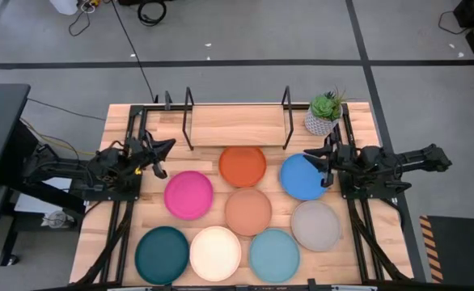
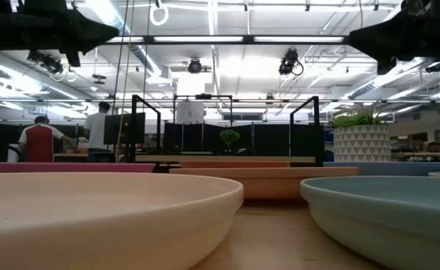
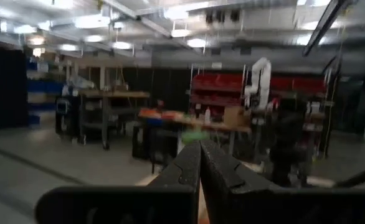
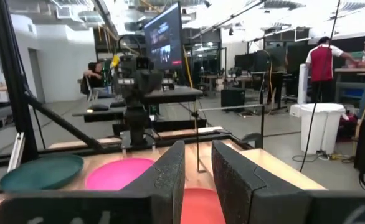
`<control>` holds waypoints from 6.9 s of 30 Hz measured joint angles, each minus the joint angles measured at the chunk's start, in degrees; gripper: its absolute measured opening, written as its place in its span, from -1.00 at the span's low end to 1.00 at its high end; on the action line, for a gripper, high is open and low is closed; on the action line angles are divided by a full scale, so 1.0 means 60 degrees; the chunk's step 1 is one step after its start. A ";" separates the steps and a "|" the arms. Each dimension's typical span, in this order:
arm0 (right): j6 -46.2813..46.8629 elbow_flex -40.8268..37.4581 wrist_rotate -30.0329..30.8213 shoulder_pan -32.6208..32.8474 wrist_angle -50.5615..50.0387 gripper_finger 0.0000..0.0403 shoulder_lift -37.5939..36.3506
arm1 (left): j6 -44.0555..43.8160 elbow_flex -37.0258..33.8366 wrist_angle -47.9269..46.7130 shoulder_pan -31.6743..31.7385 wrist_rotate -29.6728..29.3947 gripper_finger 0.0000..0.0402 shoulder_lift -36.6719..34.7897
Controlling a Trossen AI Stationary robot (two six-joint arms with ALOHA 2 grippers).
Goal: Place and stack plates onto a shelf
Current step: Put the blue plate on the shelf, then stack the orange plate on top of the blue plate on the shelf
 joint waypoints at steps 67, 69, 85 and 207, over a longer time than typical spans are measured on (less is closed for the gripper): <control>0.4810 0.9157 -0.2551 -0.0240 -1.1412 -0.26 1.5046 | -0.0715 0.2430 -0.4044 -0.0361 0.2129 -0.12 0.2521; 0.4854 0.9058 -0.2608 -0.0248 -1.1363 -0.36 1.5097 | -0.0713 0.2430 -0.4073 -0.0361 0.2129 -0.12 0.2521; 0.4311 0.9107 -0.3537 -0.0175 -1.1887 -0.91 1.3924 | -0.0620 0.2430 -0.4032 -0.0328 0.2125 -0.12 0.2521; -0.1441 0.1041 0.1215 0.0211 0.4133 -0.65 1.0595 | 0.2801 0.7930 -0.6429 -0.0394 0.2427 -0.92 1.3566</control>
